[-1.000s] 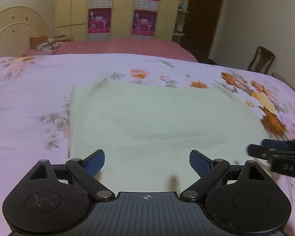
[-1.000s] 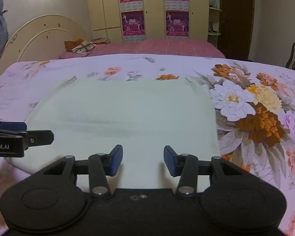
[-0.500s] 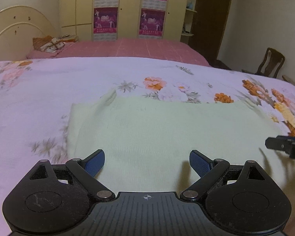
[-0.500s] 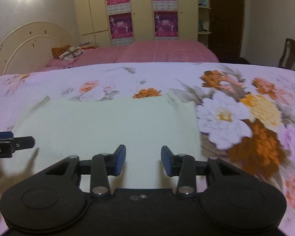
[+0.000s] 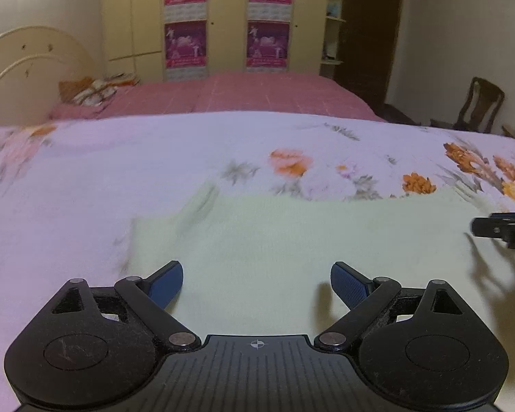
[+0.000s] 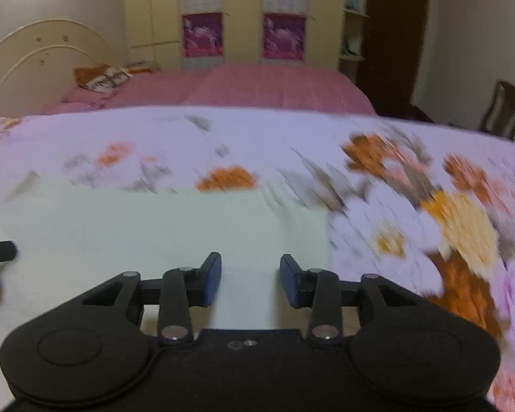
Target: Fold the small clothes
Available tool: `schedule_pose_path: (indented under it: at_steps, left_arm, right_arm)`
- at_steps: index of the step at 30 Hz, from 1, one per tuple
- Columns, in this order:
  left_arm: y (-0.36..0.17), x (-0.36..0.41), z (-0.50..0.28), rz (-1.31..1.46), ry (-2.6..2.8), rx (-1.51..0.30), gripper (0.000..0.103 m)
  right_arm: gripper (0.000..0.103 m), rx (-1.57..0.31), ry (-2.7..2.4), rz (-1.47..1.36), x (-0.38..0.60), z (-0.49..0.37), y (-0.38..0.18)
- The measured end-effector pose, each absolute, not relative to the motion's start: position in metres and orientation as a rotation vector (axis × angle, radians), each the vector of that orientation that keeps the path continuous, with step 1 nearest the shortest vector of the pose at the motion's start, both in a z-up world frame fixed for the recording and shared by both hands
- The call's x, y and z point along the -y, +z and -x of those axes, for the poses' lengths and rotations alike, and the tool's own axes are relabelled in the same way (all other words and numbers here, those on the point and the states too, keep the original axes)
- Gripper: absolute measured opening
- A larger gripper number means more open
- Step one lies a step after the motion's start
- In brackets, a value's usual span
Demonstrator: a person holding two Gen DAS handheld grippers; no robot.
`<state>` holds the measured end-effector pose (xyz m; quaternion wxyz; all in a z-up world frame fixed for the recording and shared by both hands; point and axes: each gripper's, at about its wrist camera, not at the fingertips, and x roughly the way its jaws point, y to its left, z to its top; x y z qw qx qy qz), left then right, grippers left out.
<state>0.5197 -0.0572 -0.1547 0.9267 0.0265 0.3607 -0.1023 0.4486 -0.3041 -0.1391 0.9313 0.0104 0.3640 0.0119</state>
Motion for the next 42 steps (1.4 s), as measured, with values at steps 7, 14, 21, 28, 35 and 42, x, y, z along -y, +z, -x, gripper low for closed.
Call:
schedule_pose_path:
  at_steps: [7,14,21,28,35,42]
  left_arm:
    - [-0.177,0.04,-0.551,-0.041,-0.136,-0.79,0.093]
    - [-0.166,0.034,-0.529,0.003,-0.126,-0.793,0.092]
    - [-0.151,0.036,-0.479,0.022,-0.176,-0.782,0.092]
    - [-0.168,0.04,-0.452,-0.05,-0.173,-0.818,0.093]
    - [-0.156,0.034,-0.433,-0.028,-0.161,-0.841,0.093]
    - [-0.164,0.023,-0.4,0.013,-0.147,-0.895,0.093]
  right_arm:
    - [0.037,-0.787,-0.055,0.037,0.312,-0.482,-0.159]
    - [0.039,-0.772,-0.074,-0.028,0.321,-0.465,-0.151]
    - [0.041,-0.713,0.096,-0.033,0.269,-0.414,-0.126]
    - [0.044,-0.762,0.166,0.028,0.227,-0.382,-0.141]
    - [0.045,-0.768,0.163,-0.007,0.223,-0.37,-0.134]
    - [0.045,-0.796,0.193,-0.024,0.215,-0.348,-0.14]
